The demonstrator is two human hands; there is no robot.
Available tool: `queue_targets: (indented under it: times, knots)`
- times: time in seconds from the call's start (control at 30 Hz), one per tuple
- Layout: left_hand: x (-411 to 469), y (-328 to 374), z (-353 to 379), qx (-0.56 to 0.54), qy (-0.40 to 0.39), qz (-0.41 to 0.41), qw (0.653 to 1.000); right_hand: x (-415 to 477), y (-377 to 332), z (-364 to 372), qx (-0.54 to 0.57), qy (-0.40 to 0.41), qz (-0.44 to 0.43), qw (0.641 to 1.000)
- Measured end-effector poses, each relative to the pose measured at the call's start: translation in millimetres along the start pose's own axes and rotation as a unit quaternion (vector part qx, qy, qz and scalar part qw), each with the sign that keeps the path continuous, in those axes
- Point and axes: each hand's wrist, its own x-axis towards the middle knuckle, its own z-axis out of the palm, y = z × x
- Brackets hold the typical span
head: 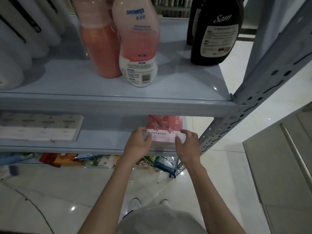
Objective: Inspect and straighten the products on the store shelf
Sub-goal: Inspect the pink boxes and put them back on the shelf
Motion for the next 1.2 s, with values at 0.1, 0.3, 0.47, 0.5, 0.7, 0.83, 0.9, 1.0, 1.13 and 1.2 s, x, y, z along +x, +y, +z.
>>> queue_targets:
  times: [0.1, 0.3, 0.47, 0.5, 0.7, 0.83, 0.9, 1.0, 1.13, 1.2]
  knots:
    - [15.4, 4.9, 6.0, -0.002, -0.009, -0.014, 1.0, 14.0, -1.1, 4.5, 0.007, -0.012, 0.023, 1.0]
    - [36.5, -9.0, 24.1, -0.006, -0.004, -0.032, 0.999, 25.7, -0.6, 16.5, -0.006, -0.019, 0.053, 0.998]
    - [42.0, -27.6, 37.3, -0.029, 0.015, -0.043, 0.999, 19.3, -1.8, 13.7, 0.045, -0.024, 0.064, 0.997]
    - [31.6, -18.4, 32.4, -0.045, 0.02, -0.041, 0.998, 16.7, -1.4, 13.3, 0.063, -0.018, 0.062, 0.996]
    - [-17.3, 5.1, 19.2, -0.194, 0.059, -0.018, 0.979, -11.1, -5.6, 6.1, 0.216, 0.02, 0.029, 0.976]
    - [-45.4, -3.4, 13.4, -0.252, 0.071, -0.016, 0.965, -31.0, -0.9, 4.5, 0.305, 0.013, 0.028, 0.952]
    - [-56.6, -6.7, 10.5, -0.26, 0.073, -0.027, 0.963, -39.2, 4.4, 4.3, 0.325, 0.01, 0.024, 0.945]
    - [-69.1, -16.5, 6.7, -0.266, 0.075, -0.034, 0.96, -49.4, 10.7, 4.8, 0.337, 0.004, 0.041, 0.94]
    - [-80.5, -32.2, -4.0, -0.27, 0.053, -0.022, 0.961, -64.3, 9.3, 10.6, 0.367, -0.008, 0.082, 0.927]
    - [-84.6, -38.9, -10.8, -0.285, 0.038, -0.015, 0.958, -71.7, 6.0, 15.6, 0.368, -0.009, 0.083, 0.926]
